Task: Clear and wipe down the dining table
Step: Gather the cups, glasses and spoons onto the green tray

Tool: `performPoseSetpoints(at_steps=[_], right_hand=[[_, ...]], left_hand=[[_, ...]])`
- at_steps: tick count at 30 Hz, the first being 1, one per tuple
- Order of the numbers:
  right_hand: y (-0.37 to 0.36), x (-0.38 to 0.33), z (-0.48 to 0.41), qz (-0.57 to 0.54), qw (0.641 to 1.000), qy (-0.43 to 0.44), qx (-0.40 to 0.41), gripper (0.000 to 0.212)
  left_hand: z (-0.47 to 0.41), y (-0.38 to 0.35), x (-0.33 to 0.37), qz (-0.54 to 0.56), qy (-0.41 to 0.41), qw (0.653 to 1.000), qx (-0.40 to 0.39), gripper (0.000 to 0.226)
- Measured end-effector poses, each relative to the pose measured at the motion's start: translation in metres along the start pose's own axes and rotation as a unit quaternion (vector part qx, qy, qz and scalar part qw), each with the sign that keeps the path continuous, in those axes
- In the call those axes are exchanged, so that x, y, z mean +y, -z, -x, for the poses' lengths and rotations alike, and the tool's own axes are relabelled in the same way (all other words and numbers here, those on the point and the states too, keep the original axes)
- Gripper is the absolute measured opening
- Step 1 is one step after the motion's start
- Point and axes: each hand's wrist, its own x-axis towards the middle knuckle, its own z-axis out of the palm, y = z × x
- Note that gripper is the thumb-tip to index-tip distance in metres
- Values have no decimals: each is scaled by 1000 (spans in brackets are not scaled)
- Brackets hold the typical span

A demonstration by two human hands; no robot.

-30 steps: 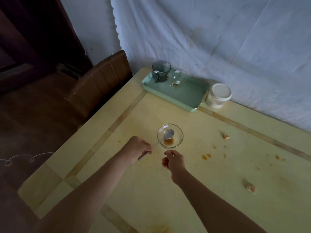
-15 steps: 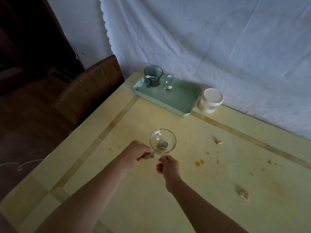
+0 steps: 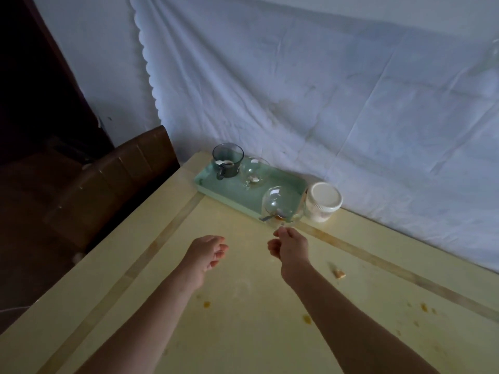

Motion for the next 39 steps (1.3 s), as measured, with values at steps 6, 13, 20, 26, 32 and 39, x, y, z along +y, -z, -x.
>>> performPoseSetpoints(at_steps=[6, 13, 20, 26, 32, 39], right_hand=[[-24, -14, -71, -13, 998, -27, 52, 26], [-39, -17, -118, -32, 994, -80, 73, 26], [-42, -18, -144, -21, 992, -111, 56, 25], [-42, -19, -144, -8, 992, -113, 58, 16], [-6, -21, -85, -37, 998, -56, 0, 31], [103, 8, 29, -31, 998, -55, -2, 8]], left_hand=[[-35, -9, 0, 26, 3, 1000, 3, 15], [-65, -18, -4, 25, 11, 1000, 0, 17], [-81, -21, -4, 16, 11, 1000, -13, 19], [-72, -21, -1, 10, 18, 1000, -23, 19], [-25, -18, 2, 13, 18, 1000, -11, 18], [56, -14, -40, -19, 25, 999, -14, 22]])
